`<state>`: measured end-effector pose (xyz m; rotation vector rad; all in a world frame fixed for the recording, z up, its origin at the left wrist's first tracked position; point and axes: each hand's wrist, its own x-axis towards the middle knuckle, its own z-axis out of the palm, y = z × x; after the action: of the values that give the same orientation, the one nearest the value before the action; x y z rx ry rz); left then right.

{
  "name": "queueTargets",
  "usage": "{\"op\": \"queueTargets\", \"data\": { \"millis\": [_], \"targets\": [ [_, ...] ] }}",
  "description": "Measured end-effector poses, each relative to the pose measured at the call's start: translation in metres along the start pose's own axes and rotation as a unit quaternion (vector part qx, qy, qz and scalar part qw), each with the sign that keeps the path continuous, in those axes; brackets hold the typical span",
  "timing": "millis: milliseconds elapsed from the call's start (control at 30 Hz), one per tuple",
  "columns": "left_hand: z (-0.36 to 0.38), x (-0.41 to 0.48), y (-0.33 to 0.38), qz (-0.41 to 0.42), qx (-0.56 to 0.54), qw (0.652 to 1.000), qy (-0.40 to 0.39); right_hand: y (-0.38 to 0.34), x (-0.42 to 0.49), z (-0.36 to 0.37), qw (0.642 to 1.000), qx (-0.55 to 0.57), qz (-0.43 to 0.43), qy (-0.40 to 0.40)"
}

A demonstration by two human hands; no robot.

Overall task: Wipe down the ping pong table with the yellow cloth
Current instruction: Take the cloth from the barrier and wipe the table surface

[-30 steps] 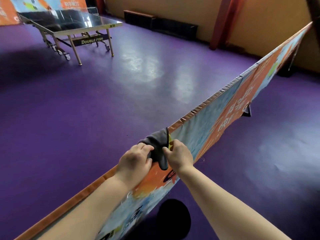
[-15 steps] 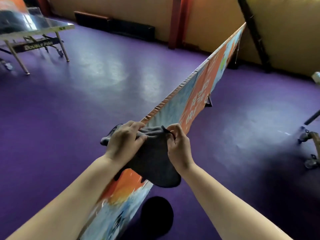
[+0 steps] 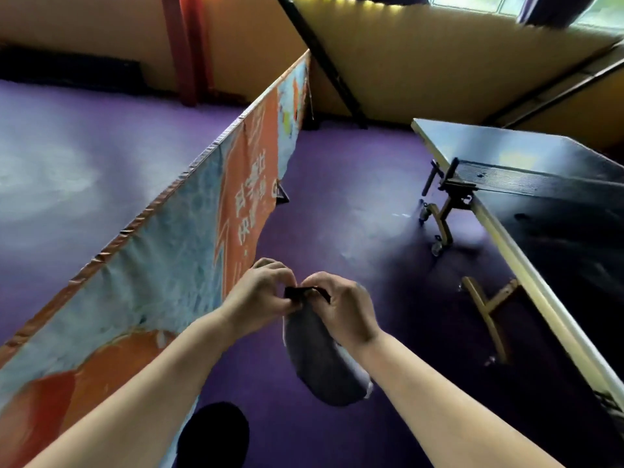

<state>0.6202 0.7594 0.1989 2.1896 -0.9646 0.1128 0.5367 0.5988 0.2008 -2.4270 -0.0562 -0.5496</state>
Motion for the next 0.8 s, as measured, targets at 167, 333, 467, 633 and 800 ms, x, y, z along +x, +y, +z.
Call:
{"op": "queueTargets", "data": {
  "millis": [167, 333, 467, 633, 800],
  "targets": [
    [0.066, 0.049, 0.076, 0.075, 0.013, 0.996, -0.053, 0.070, -0.041, -0.082, 0.995, -0.026, 0.091, 0.015],
    [0.135, 0.083, 0.147, 0.157, 0.004, 0.984, -0.083, 0.143, -0.091, -0.145, 0.987, -0.095, 0.131, 0.023],
    [0.176, 0.104, 0.187, 0.149, 0.003, 0.985, -0.089, 0.183, -0.128, -0.188, 0.971, -0.114, 0.209, 0.034],
    [0.209, 0.127, 0.209, 0.153, 0.034, 0.981, -0.117, 0.206, -0.148, -0.225, 0.935, -0.115, 0.330, 0.053],
    [0.240, 0.152, 0.220, 0.150, 0.052, 0.976, -0.146, 0.213, -0.150, -0.232, 0.888, -0.126, 0.421, 0.136]
  ]
}}
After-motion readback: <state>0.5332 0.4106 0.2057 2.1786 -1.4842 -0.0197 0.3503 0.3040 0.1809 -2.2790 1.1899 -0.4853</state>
